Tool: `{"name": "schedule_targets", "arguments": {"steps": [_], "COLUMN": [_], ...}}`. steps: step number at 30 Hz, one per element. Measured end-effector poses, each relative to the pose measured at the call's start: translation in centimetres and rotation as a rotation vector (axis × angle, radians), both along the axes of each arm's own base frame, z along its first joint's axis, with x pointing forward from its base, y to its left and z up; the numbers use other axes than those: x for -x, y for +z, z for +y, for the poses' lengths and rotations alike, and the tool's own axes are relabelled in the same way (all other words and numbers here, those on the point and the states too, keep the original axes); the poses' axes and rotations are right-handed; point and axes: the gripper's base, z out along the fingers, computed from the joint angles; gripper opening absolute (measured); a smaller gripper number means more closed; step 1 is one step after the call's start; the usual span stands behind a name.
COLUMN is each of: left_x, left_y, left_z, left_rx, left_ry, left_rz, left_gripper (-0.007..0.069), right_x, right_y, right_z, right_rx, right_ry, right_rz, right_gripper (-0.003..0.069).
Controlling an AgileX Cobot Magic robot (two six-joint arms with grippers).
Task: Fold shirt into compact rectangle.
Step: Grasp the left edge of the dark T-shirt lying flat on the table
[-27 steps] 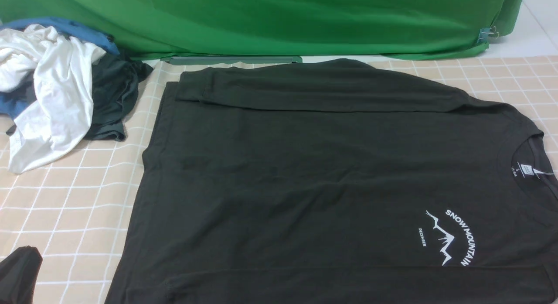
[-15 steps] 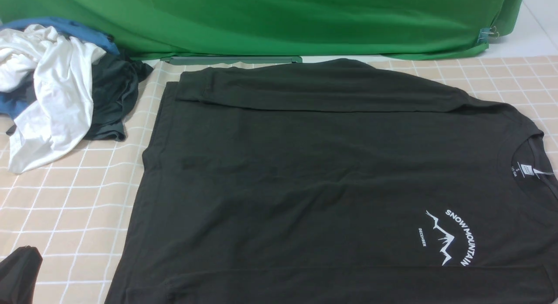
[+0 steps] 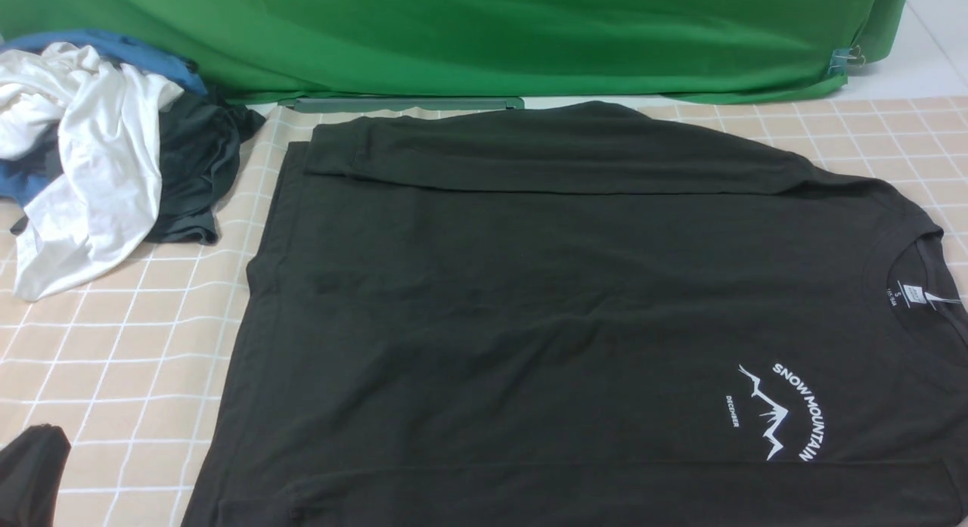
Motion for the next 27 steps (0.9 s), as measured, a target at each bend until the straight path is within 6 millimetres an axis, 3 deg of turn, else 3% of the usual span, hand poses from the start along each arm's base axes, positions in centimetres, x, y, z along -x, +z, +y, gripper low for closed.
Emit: {"name": "schedule_targets", "arguments": {"steps": [7, 13, 15, 18, 20, 24, 27], "left_x": [0.0, 0.3, 0.7, 1.6, 2.1, 2.7, 2.1], "left_y": [2.1, 3.9, 4.7, 6.4, 7.9, 12.8, 15.6], "left_z": [0.1, 0.9, 1.3, 1.9, 1.7, 0.6, 0.1], "left_rx": [0.373, 0.569, 0.666, 0.811, 0.846, 0.805, 0.712], "left_ry": [0.017, 0.056, 0.058, 0.014, -0.040, -0.124, -0.074], "left_rz": [-0.214, -0.426, -0.532, -0.748, -0.796, -0.680, -0.440], "left_gripper": [0.0022, 0.0022, 0.0022, 0.0022, 0.0022, 0.0022, 0.0022], "right_x": [0.0, 0.0, -0.1, -0.1, 0.0, 0.1, 0.2], "right_y": [0.0, 0.3, 0.8, 2.1, 2.9, 3.7, 3.8], "right_z": [0.0, 0.0, 0.0, -0.1, -0.1, -0.2, -0.3], "right_rx": [0.000, -0.011, -0.079, -0.304, -0.465, -0.590, -0.616], "right_ry": [0.000, -0.002, -0.008, -0.022, -0.018, -0.005, -0.001], "right_rz": [0.000, -0.028, -0.087, -0.226, -0.312, -0.398, -0.412], "right_gripper": [0.0238, 0.0238, 0.0238, 0.0238, 0.0238, 0.0238, 0.0238]}}
